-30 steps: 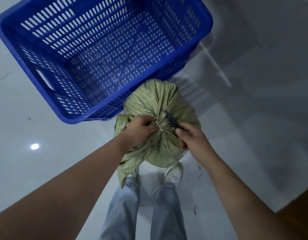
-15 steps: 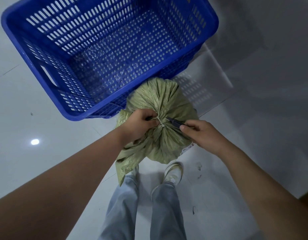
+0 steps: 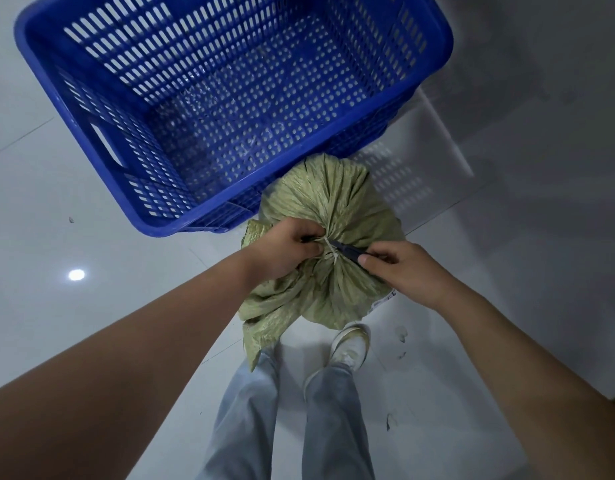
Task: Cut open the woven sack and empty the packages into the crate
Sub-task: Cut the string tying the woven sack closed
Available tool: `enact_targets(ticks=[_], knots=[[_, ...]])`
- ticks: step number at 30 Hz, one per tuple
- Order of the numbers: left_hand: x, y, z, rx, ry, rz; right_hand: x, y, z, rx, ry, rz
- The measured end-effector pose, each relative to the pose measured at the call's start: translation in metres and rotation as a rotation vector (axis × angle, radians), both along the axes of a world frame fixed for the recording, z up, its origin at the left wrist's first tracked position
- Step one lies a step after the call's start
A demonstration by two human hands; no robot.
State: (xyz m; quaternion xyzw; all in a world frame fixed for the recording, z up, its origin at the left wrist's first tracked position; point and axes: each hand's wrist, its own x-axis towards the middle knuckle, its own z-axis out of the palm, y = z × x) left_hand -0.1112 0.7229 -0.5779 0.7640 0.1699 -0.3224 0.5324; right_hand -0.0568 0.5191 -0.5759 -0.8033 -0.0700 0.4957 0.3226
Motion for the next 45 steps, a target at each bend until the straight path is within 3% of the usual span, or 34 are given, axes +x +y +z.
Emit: enact_targets(ticks=[5, 13, 20, 32, 36, 45], knots=[[0.000, 0.001, -0.003, -0.010, 0.014, -0.009, 0.003, 0.006, 0.002, 0.011, 0.025, 0.045], [0.001, 0.007, -0.006, -0.026, 0.010, -0.136, 0.012, 0.009, 0.001, 0.052, 0.230, -0.004], [-0.008, 0.009, -0.012, 0.103, -0.090, -0.300, 0.026, 0.006, 0.011, 0.014, 0.435, 0.059], [-0.029, -0.007, -0.017, -0.320, 0.087, 0.338, 0.005, 0.005, 0.004, 0.064, 0.565, -0.047], [-0.028, -0.012, -0.020, -0.356, 0.139, 0.468, 0.007, 0.006, 0.005, 0.079, 0.549, -0.058], [-0.019, -0.016, -0.025, -0.265, 0.142, 0.515, 0.009, 0.001, 0.011, 0.077, 0.479, -0.062]])
